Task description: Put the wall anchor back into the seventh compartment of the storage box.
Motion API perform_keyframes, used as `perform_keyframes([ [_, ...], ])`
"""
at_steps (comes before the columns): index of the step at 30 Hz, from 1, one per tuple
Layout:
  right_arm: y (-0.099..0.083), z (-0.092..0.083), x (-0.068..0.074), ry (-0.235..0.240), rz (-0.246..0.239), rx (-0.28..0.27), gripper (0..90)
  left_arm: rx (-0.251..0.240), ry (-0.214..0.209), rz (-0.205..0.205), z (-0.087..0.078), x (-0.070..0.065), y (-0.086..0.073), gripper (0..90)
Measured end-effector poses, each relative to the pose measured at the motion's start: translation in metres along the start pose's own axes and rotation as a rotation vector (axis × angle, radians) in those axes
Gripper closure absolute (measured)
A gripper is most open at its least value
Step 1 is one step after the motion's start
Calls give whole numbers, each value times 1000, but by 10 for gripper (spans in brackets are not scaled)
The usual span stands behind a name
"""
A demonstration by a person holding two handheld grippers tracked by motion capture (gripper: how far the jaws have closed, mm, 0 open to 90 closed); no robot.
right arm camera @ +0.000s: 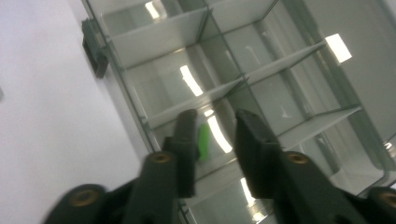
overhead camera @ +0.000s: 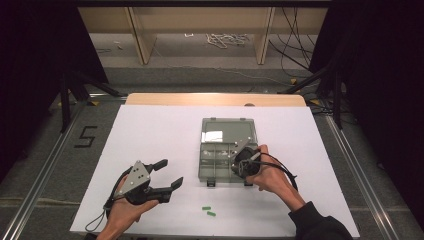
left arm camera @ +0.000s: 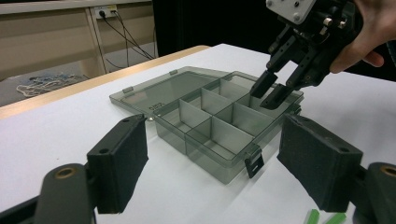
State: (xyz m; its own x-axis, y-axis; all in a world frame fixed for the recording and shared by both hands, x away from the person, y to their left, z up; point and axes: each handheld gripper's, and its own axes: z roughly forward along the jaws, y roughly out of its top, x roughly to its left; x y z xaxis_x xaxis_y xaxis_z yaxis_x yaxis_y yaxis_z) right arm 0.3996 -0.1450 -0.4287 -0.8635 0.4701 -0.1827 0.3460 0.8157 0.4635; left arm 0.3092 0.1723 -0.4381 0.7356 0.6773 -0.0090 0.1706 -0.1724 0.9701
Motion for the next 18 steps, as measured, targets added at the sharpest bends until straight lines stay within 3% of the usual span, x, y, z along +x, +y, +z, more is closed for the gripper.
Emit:
perform_keyframes([
  [8,13,-18,18,1,0,-82,396,-7,-4,-10,0,0,-1,230],
  [18,15,-18,62,117,-75,-97,371,-1,7,-12,-1,0,0,230],
])
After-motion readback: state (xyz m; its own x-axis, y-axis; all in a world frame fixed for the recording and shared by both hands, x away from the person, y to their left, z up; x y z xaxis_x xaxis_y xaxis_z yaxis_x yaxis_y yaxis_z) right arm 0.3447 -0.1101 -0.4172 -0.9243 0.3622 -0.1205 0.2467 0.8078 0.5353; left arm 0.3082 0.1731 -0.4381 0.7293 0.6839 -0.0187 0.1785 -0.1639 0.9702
